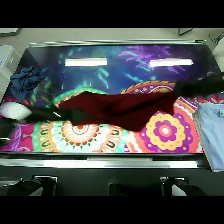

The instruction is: Fold the clothes and pants, and hang the long-sleeved shirts on hangers.

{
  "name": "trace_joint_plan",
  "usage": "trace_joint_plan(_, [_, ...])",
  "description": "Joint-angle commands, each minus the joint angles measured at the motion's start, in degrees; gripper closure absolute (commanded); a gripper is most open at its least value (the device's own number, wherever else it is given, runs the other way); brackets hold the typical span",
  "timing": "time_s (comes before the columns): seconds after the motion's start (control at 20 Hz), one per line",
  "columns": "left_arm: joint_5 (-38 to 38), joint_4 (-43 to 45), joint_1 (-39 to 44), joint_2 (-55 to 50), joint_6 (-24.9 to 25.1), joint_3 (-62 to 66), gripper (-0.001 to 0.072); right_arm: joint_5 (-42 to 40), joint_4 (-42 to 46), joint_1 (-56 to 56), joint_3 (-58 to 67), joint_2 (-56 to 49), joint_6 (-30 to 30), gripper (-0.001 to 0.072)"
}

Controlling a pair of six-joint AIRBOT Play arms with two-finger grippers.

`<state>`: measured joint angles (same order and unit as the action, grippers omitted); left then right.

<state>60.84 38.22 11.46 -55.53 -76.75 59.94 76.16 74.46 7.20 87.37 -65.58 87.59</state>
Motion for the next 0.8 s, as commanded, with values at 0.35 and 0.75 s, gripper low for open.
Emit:
trace_joint_plan(0.35, [-6.9, 7.5, -24.7, 17.3, -4.3, 42.6, 0.0683, -14.7, 16.3, 0.0, 25.6, 26.1, 3.3, 0.0673])
trace_joint_plan(0.75, [-3.4, 7.5, -24.7, 16.6, -4.3, 32.1, 0.0682, 7.7, 17.4, 0.0, 22.9, 23.6, 6.7, 0.0673])
